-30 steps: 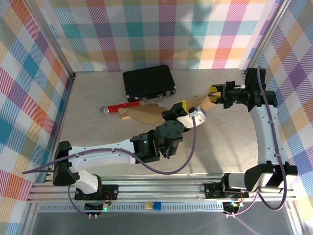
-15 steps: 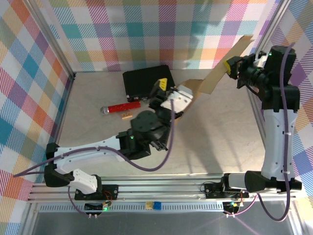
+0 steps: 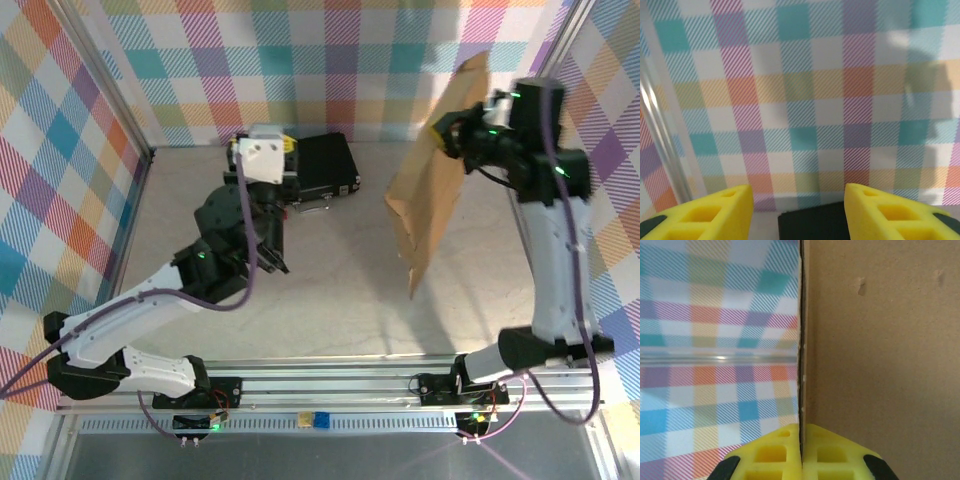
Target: Fold the paper box
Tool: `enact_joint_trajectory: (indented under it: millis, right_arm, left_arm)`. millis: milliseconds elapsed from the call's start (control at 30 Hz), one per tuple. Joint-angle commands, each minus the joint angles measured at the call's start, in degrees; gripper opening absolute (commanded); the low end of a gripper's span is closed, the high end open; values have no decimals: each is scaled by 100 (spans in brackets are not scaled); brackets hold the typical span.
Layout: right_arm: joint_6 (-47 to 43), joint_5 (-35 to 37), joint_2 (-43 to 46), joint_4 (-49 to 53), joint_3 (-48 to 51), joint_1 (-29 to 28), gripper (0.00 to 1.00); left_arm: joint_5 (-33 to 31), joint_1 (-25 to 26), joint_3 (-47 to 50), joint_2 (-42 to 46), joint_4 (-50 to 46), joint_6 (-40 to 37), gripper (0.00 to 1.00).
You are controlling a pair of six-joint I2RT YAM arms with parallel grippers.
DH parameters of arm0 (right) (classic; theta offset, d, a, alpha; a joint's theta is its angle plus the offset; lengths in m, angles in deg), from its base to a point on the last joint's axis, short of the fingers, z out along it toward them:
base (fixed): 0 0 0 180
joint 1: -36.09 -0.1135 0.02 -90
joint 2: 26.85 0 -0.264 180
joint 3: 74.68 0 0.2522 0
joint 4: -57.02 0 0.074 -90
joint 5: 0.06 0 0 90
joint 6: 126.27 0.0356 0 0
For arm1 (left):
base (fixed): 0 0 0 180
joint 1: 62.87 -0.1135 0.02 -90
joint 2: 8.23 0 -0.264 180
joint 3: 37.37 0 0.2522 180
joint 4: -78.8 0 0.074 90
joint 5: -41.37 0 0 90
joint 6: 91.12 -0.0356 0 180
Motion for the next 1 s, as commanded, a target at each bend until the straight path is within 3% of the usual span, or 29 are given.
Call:
enact_joint_trajectory:
  millis: [0, 200, 367, 500, 667, 800, 967]
  right_arm:
    - [247, 186, -997, -530, 25, -517, 0]
    - [938, 299, -2135, -1913, 295, -865, 0]
    - [1699, 316, -1913, -3282, 1762, -929, 0]
    - [2116, 797, -1264, -3605, 2887, -1042, 0]
    - [2457, 1419, -825, -3371, 3387, -1068, 0]
    - [2677, 1427, -699, -3384, 3490, -1070, 0]
    - [2665, 1518, -566, -3174, 3368, -1105, 0]
  left_arm:
    - [232, -445, -412, 240, -2685, 2483, 51]
    - [1156, -941, -728, 342, -4535, 3903, 53]
    - [2434, -1538, -853, 337, -5457, 4873, 53]
    - [3938, -1980, -859, 186, -5259, 5842, 53]
    - [5384, -2012, -1041, -550, -4789, 7693, 50]
    - [5938, -2008, -1140, -1065, -4751, 9022, 48]
    - [6058, -2002, -1330, -1354, -4435, 9786, 47]
